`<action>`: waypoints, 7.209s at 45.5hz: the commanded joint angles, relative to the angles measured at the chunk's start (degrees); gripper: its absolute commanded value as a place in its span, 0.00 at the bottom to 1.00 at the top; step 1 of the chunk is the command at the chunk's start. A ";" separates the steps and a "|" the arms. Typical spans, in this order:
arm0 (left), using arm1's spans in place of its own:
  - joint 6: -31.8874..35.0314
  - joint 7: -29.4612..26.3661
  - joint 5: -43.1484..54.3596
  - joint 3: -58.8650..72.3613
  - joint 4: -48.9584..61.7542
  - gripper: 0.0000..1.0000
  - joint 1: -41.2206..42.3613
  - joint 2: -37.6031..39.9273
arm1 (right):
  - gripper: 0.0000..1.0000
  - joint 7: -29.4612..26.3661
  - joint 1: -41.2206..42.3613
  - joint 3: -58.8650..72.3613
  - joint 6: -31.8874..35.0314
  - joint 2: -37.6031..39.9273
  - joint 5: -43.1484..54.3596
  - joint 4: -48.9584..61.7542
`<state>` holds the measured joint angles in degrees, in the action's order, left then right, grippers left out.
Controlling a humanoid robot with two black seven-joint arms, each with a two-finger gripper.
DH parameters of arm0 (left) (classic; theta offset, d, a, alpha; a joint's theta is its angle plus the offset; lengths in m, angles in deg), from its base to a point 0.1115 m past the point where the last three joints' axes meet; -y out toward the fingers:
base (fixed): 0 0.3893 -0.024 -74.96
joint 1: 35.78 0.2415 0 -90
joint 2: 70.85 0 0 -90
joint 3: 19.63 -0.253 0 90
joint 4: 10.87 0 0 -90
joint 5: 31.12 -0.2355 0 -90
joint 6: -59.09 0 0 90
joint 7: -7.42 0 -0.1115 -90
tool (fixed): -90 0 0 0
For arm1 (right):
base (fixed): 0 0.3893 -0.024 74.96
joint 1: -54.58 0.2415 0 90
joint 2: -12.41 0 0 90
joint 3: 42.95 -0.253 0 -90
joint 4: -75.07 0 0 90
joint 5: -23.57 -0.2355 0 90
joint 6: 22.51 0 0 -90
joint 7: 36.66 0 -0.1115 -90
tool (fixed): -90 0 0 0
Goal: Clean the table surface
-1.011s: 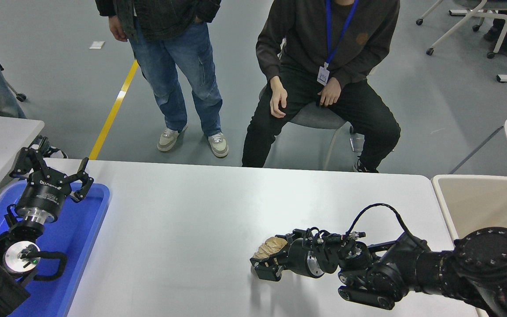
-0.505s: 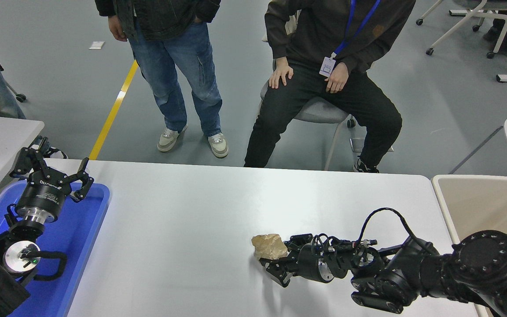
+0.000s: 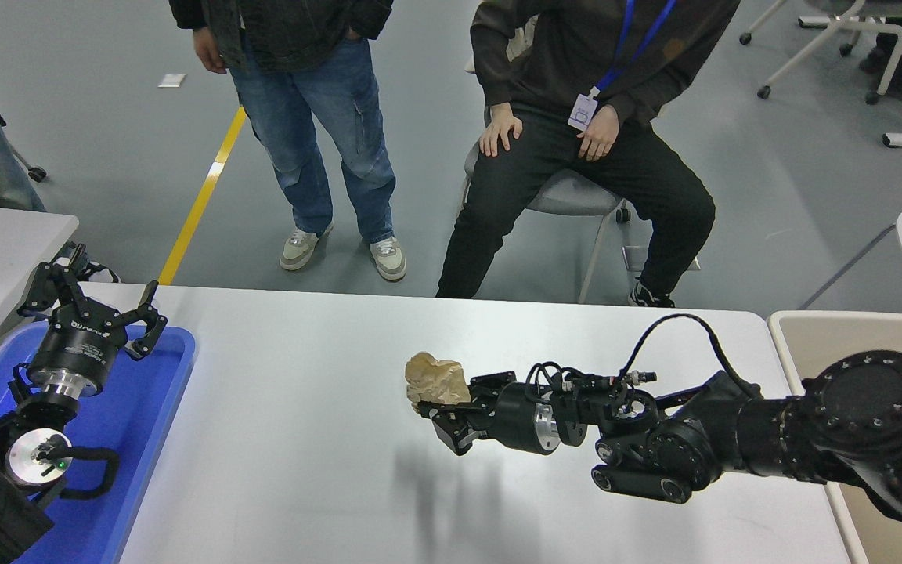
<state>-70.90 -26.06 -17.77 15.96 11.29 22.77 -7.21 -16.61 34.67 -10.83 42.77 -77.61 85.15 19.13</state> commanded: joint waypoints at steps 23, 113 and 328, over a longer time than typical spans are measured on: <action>0.01 0.00 0.00 0.00 -0.02 1.00 -0.01 0.00 | 0.00 0.16 11.82 -18.04 9.87 21.19 -7.97 -15.60; 0.01 0.00 0.00 0.00 -0.02 1.00 -0.01 0.00 | 0.00 18.88 -29.57 -44.33 19.62 50.11 -42.50 14.71; 0.01 0.09 0.00 0.00 -0.02 1.00 -0.01 0.00 | 0.99 12.82 -34.94 -59.27 30.09 27.87 -62.73 15.78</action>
<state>-70.90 -25.96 -17.76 15.96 11.28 22.76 -7.21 -3.91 -0.61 -69.85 82.55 -51.72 20.73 48.09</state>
